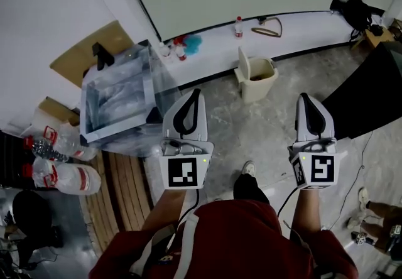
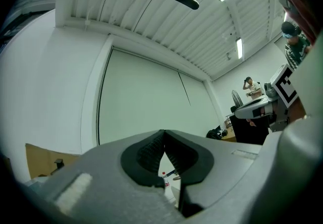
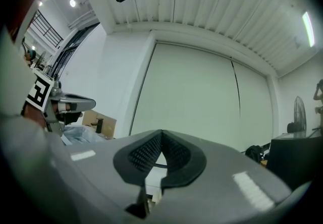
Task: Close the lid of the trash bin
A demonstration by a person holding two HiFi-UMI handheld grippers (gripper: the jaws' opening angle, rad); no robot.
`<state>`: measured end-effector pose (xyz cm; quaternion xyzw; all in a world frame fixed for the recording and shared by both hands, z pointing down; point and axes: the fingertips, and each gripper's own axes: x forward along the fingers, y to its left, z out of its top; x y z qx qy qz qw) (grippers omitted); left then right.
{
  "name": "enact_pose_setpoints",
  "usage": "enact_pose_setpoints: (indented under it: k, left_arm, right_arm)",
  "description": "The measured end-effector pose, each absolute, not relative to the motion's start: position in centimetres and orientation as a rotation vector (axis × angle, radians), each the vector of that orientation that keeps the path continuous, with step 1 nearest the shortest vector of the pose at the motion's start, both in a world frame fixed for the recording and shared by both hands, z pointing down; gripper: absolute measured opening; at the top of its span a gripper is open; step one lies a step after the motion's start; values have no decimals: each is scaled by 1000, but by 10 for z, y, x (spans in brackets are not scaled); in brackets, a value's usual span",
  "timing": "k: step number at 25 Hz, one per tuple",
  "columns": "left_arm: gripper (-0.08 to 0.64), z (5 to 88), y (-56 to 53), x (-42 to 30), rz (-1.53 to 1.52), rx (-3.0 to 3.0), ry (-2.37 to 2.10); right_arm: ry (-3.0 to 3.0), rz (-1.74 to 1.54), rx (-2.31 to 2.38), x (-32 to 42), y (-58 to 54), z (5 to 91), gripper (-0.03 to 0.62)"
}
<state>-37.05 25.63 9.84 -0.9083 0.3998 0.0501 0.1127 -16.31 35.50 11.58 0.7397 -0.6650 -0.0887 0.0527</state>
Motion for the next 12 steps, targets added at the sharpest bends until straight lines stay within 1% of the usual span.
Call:
enact_pose_setpoints:
  k: [12]
  left_arm:
    - [5, 99, 182, -260, 129, -2672, 1182]
  right_arm:
    - [-2013, -252, 2303, -54, 286, 113, 2]
